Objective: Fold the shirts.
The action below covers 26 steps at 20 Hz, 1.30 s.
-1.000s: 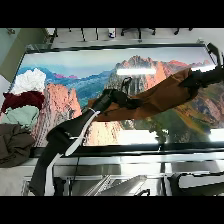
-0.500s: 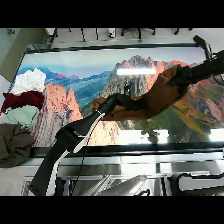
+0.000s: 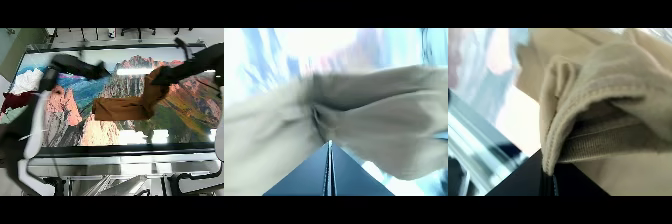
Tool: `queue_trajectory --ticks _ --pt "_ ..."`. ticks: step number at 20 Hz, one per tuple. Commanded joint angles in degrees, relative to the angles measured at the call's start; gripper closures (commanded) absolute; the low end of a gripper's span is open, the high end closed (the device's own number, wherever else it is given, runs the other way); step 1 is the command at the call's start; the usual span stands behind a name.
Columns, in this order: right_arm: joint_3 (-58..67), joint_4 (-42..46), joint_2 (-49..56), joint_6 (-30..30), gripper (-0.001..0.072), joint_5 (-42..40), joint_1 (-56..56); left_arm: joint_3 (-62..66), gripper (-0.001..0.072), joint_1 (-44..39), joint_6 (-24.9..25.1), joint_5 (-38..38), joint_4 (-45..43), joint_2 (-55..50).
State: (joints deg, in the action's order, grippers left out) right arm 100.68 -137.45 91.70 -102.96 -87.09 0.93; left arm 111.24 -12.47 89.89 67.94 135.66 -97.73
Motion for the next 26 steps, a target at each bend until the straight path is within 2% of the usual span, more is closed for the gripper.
queue_trajectory --ticks 1,3,4,5,6,8,10,14,16,17,18,19,22,26 --pt "-0.4 -0.3 3.6 4.5 0.0688 17.8 -13.6 -2.8 0.0695 12.0 1.7 1.8 -7.0 15.3" --pt "-0.4 -0.3 9.1 7.2 0.0688 27.7 -22.7 -6.1 0.0695 17.1 1.7 2.8 -7.2 21.2" --pt "-0.4 -0.3 12.6 8.1 0.0634 32.1 -27.1 -8.4 0.0695 19.0 1.8 3.3 -7.2 23.5" --pt "-0.4 -0.3 16.3 8.8 0.0370 36.0 -31.1 -11.6 0.0695 20.9 1.8 3.4 -7.2 25.9" --pt "-0.3 -0.1 19.3 8.7 0.0191 39.3 -34.2 -14.8 0.0695 22.1 1.9 3.1 -7.2 28.0" --pt "-0.3 0.0 22.2 8.8 0.0190 40.2 -35.3 -21.7 0.0695 23.9 3.0 1.7 -7.1 31.8" --pt "-0.3 0.2 20.9 10.3 0.0190 36.6 -31.2 -27.9 0.0695 25.2 4.6 0.9 -7.1 35.1" --pt "-0.3 1.9 12.8 10.5 0.0190 24.2 -16.1 -35.4 0.0695 27.2 6.4 -0.5 -7.1 39.5" --pt "-0.4 10.4 9.1 13.2 0.0187 15.8 -8.5 -37.4 0.0695 27.7 6.8 -0.5 -7.1 41.3" --pt "-0.5 17.0 7.8 15.0 0.0164 11.2 -5.3 -38.6 0.0695 27.7 6.8 -0.5 -7.1 42.4" --pt "-1.4 21.5 7.1 16.4 0.0012 7.6 -2.8 -39.6 0.0695 27.7 6.8 -0.4 -7.1 43.5" --pt "-3.3 23.1 6.8 16.4 0.0002 4.9 -0.6 -40.6 0.0695 27.7 6.8 -0.3 -7.1 44.5" --pt "-10.5 19.0 8.2 13.7 0.0002 6.8 2.3 -43.8 0.0695 27.7 6.8 -0.3 -7.1 47.9" --pt "-11.7 7.3 16.6 7.6 0.0005 8.7 2.5 -47.9 0.0695 27.7 7.7 -0.5 -7.1 51.5"
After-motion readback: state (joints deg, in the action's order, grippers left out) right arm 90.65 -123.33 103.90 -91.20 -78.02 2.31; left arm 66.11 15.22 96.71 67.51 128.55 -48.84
